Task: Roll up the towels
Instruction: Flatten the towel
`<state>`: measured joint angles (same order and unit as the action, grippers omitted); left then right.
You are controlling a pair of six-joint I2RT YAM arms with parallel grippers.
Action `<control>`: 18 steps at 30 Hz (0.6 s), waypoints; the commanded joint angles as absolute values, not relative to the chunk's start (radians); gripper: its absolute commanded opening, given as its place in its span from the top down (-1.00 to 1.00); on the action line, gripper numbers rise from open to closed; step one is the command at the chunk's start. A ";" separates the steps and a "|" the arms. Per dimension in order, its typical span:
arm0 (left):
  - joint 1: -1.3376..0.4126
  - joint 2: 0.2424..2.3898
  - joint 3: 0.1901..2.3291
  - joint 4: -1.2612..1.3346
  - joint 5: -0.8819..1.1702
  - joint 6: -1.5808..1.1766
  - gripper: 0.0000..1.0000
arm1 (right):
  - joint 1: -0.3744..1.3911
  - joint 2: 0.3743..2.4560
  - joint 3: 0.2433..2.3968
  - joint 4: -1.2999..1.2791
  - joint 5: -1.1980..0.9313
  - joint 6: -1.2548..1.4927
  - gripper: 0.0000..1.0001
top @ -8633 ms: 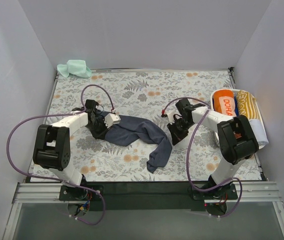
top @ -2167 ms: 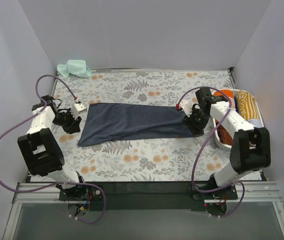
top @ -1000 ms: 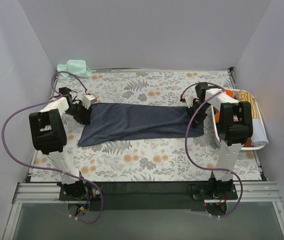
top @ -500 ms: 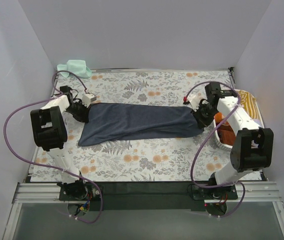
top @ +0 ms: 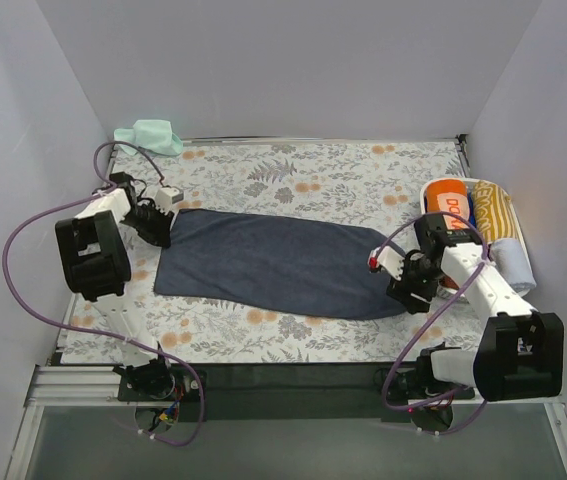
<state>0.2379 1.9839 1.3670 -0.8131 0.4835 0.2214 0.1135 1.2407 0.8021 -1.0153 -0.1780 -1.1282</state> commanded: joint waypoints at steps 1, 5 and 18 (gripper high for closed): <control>0.255 1.881 1.355 -0.876 0.538 0.290 0.69 | 0.114 1.267 0.942 -1.029 -0.205 -1.214 -0.17; 0.255 1.747 1.322 -0.939 0.546 0.353 0.65 | 0.115 1.341 1.078 -1.089 -0.287 -1.120 -0.04; 0.255 1.611 0.957 -0.897 0.393 0.541 0.98 | 0.129 1.669 1.152 -0.965 -0.215 -0.747 0.41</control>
<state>0.2535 1.6222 1.0046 -0.9360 0.4496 0.4877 0.1192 1.6688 1.1492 -1.0096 -0.2436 -0.8375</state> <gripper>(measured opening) 0.020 0.300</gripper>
